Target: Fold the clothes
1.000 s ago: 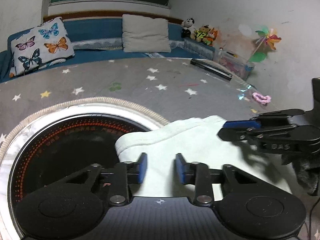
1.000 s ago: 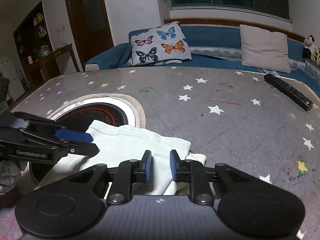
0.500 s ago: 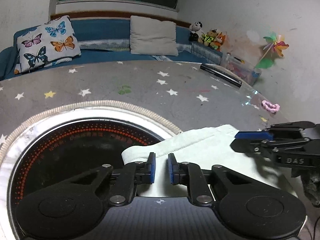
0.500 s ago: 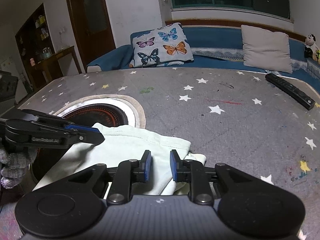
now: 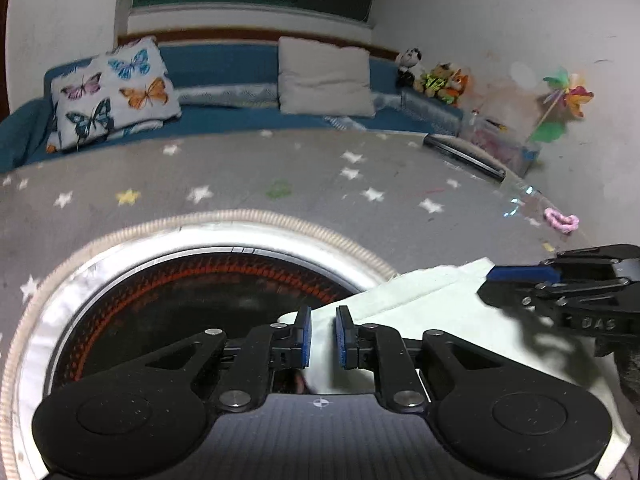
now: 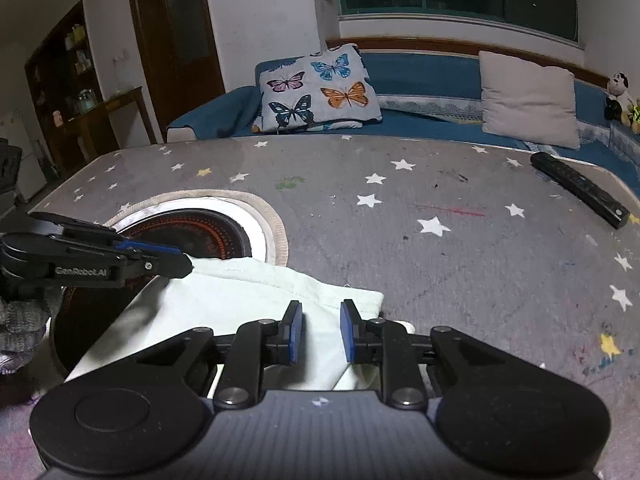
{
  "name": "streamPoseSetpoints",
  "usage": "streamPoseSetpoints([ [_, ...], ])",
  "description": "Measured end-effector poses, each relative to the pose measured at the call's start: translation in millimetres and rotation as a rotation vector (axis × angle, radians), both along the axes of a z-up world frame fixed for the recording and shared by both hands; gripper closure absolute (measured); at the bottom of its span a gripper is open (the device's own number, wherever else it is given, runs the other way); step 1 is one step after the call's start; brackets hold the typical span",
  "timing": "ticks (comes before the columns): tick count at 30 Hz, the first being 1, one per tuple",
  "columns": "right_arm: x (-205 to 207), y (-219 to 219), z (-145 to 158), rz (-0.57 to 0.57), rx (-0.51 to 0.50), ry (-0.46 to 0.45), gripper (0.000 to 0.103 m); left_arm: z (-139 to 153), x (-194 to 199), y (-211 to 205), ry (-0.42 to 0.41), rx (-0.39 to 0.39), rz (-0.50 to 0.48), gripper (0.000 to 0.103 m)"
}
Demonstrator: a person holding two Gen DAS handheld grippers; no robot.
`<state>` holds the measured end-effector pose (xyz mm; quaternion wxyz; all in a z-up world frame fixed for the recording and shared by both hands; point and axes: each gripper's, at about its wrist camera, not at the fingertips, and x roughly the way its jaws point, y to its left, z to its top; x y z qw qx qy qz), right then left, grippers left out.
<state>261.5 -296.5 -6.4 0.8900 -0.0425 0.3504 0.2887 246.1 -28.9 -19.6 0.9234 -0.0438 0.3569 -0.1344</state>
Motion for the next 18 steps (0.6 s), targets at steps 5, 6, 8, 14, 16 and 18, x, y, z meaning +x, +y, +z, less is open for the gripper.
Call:
streamPoseSetpoints([
  [5, -9.0, -0.5, 10.2, 0.012, -0.011, -0.012, 0.083, 5.2, -5.7, -2.3, -0.013, 0.012, -0.005, 0.087],
  [6, -14.6, 1.0, 12.9, 0.028, -0.014, -0.017, 0.083, 9.0, -10.2, -3.1, -0.023, 0.01, -0.013, 0.087],
  [8, -26.0, 4.0, 18.4, 0.06, -0.021, -0.026, 0.076, 15.1, -19.8, -7.1, -0.035, 0.009, -0.038, 0.087],
  [14, -66.8, 20.9, 22.7, 0.166, -0.056, -0.037, 0.074, 23.6, -61.0, -28.2, -0.055, 0.019, -0.142, 0.087],
  [16, -81.7, 25.8, 22.0, 0.201, -0.07, -0.037, 0.073, 22.0, -77.4, -33.9, -0.052, 0.03, -0.177, 0.087],
  [18, -97.6, 29.1, 21.5, 0.233, -0.087, -0.04, 0.072, 19.9, -92.8, -37.0, -0.05, 0.037, -0.206, 0.087],
])
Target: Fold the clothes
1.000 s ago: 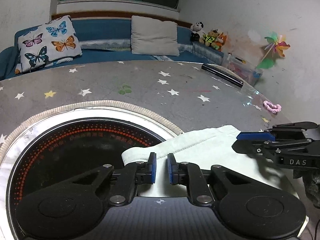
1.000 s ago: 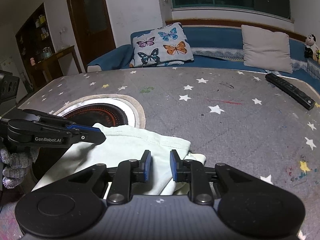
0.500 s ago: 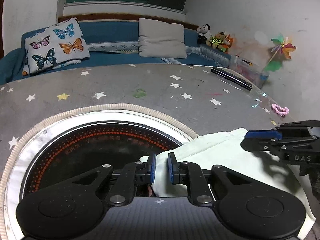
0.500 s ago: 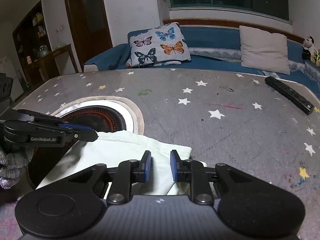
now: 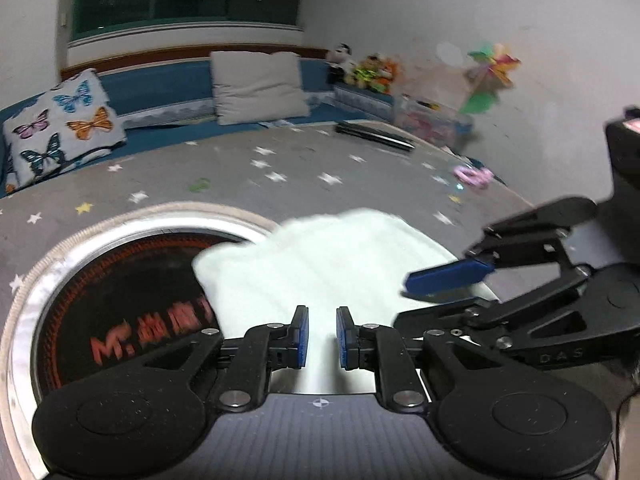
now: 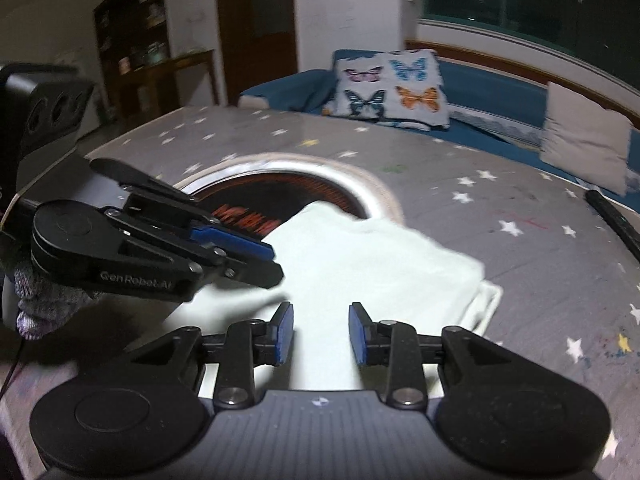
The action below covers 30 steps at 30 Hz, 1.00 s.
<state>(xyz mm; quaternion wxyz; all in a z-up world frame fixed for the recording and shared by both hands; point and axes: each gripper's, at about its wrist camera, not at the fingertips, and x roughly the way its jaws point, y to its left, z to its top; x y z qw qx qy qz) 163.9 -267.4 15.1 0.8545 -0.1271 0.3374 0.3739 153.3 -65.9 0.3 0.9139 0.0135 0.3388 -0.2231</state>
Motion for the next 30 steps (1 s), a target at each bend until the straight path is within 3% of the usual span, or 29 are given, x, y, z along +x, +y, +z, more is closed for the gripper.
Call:
streamPoseSetpoints([
  [4, -27.4, -6.8, -1.1, 0.009, -0.035, -0.012, 0.069, -2.6, -26.3, -0.5, 0.0, 0.017, -0.024, 0.082],
  [9, -49.1, -31.2, 1.6, -0.053, -0.037, -0.001, 0.069, -1.9, -54.8, 2.4, -0.01, 0.033, -0.058, 0.067],
  [23, -76.1, -72.1, -8.5, -0.233, 0.029, 0.049, 0.069, -20.1, -99.7, 5.9, -0.071, 0.185, -0.104, 0.065],
  [25, -78.2, -73.4, -8.5, -0.244, 0.036, 0.052, 0.073, -22.2, -100.8, 5.4, -0.081, 0.201, -0.1, 0.07],
  [28, -79.4, -73.9, -4.8, -0.258, 0.058, 0.043, 0.088, -23.1, -104.4, 4.1, -0.107, 0.221, -0.101, 0.08],
  [30, -80.1, -74.5, -1.8, -0.266, 0.07, 0.035, 0.094, -22.6, -107.6, 2.1, -0.132, 0.238, -0.106, 0.092],
])
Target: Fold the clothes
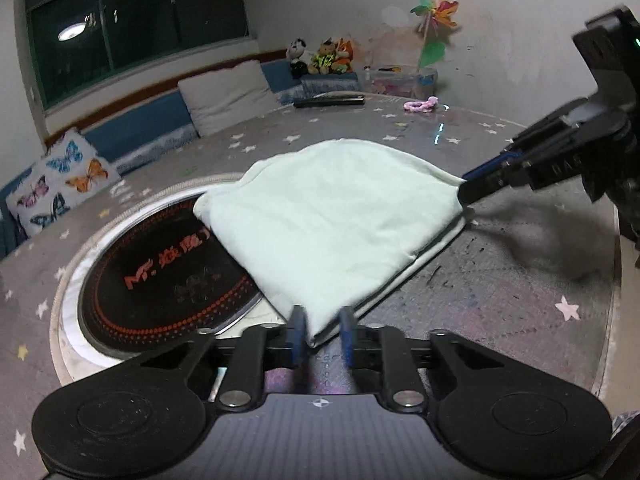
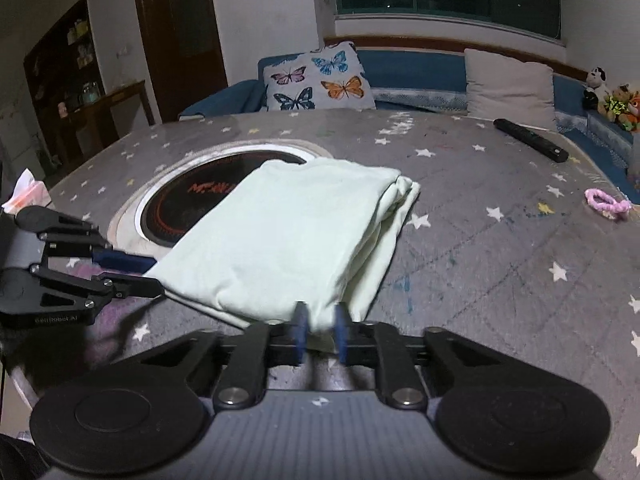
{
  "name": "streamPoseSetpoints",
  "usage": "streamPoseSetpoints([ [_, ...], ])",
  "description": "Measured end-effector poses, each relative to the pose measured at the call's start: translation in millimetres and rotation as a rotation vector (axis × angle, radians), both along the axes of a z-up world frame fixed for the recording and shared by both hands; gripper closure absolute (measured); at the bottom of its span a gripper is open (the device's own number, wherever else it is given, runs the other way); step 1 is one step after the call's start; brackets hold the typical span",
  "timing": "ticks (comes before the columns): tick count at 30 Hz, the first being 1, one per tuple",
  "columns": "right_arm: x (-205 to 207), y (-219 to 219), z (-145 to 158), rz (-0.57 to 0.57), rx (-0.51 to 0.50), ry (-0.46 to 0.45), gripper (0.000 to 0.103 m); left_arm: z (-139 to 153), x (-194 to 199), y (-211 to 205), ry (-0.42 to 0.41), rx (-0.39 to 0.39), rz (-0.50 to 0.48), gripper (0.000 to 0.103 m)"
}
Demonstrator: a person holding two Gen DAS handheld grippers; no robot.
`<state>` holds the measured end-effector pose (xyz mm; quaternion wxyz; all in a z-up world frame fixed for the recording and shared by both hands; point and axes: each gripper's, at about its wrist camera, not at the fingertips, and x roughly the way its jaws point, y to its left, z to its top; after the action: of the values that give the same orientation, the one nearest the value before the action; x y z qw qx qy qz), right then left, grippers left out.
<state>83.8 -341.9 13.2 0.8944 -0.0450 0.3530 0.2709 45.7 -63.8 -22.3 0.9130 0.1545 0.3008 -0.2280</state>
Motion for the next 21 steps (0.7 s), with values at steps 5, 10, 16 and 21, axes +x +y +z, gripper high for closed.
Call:
streamPoseSetpoints([
  [5, -2.3, -5.1, 3.9, -0.019, 0.031, -0.005, 0.097, 1.9, -0.7, 5.6, -0.018, 0.002, 0.031, 0.099],
  [10, -1.1, -7.1, -7.1, -0.006, 0.033, 0.052, 0.092, 0.8, 0.4, 6.9, -0.002, 0.018, 0.034, 0.099],
  [16, -6.1, -9.1, 14.7, 0.004, 0.027, -0.017, 0.085, 14.1, -0.9, 12.0, -0.012, -0.003, 0.032, 0.094],
  [21, 6.6, 4.8, 22.6, 0.026, 0.043, -0.058, 0.085, 27.7, 8.9, 10.8, -0.02, -0.078, 0.044, 0.093],
])
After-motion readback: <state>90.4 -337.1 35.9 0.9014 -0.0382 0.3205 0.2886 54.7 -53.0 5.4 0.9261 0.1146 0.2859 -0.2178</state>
